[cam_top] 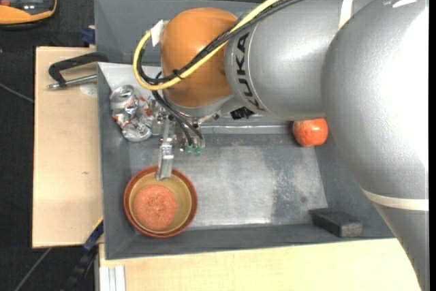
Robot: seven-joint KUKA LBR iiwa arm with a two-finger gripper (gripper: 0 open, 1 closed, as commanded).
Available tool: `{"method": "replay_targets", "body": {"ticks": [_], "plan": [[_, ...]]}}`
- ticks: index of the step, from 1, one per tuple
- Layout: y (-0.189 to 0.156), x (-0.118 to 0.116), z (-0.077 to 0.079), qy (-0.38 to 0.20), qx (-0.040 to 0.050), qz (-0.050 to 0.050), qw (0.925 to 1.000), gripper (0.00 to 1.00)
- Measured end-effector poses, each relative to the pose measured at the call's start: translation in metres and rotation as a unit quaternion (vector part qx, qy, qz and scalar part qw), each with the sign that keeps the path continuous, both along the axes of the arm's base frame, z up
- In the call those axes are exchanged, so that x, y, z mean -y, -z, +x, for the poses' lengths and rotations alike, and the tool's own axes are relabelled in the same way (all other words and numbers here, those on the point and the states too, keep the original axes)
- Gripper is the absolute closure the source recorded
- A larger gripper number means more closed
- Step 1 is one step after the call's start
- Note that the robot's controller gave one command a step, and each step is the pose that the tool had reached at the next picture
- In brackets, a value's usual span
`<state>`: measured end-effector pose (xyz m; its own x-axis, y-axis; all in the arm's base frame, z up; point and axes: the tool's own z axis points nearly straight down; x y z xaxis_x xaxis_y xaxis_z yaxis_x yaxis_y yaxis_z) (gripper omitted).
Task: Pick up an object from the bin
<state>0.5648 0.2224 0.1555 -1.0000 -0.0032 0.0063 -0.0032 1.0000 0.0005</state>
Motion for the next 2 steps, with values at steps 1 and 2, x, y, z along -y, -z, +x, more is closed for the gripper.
{"method": "replay_targets", "body": {"ticks": [1, 2], "plan": [[0.073, 0.007, 0.015, -0.090, -0.0041, -0.001, 0.9959, 0.00], [0.085, 0.034, -0.025, -0.082, -0.0055, -0.001, 0.9966, 0.00]]}}
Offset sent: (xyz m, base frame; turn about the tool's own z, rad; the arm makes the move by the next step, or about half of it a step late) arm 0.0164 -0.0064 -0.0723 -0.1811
